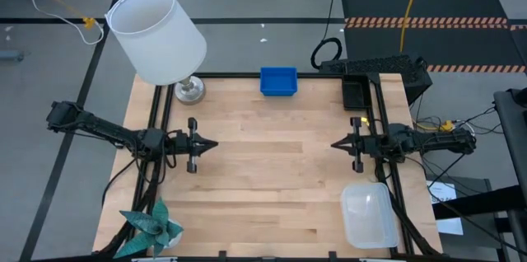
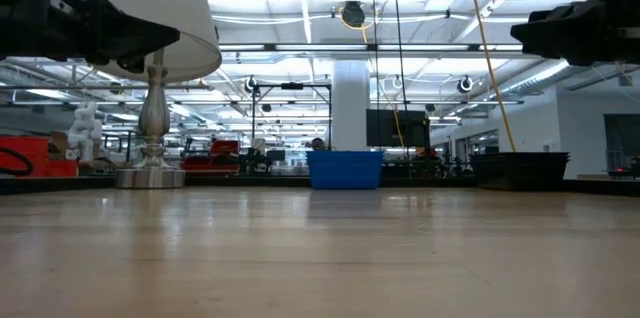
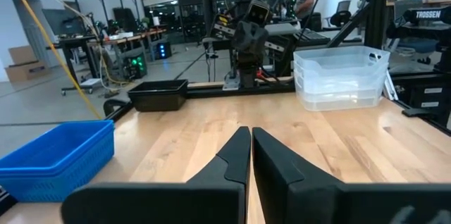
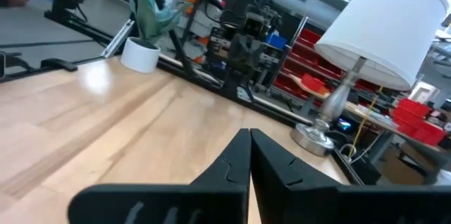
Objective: Stack baskets by color
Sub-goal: Return to Home Position
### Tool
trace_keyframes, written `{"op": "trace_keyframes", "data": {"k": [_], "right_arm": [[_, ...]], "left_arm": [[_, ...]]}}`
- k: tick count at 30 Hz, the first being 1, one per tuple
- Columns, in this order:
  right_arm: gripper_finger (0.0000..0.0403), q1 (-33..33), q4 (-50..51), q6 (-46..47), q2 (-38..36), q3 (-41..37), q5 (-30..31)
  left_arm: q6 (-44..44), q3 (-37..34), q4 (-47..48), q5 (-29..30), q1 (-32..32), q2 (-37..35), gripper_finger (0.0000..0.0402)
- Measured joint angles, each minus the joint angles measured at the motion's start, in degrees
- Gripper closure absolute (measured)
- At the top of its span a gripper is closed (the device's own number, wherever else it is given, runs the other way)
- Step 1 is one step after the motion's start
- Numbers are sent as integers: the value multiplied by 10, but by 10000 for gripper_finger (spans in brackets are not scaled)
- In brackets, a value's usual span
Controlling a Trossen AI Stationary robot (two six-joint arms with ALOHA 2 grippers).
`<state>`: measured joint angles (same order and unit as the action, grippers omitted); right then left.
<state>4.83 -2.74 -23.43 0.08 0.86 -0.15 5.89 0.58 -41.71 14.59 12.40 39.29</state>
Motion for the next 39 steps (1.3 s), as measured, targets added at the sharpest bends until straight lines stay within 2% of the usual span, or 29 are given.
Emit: {"op": "trace_keyframes", "data": {"k": [7, 12, 18, 34, 39], "right_arm": [[403, 0, 13, 1, 0, 0, 0], [403, 0, 15, 1, 1, 0, 0], [403, 0, 8, 2, 1, 0, 0], [403, 0, 6, 2, 1, 0, 1], [403, 0, 5, 2, 1, 0, 1]], "left_arm": [[0, 0, 0, 0, 0, 0, 398], [0, 0, 0, 6, 0, 0, 391], [11, 0, 26, 6, 0, -26, 398], [50, 0, 155, -6, -1, -198, 392], [61, 0, 205, -18, -23, -262, 397]]}}
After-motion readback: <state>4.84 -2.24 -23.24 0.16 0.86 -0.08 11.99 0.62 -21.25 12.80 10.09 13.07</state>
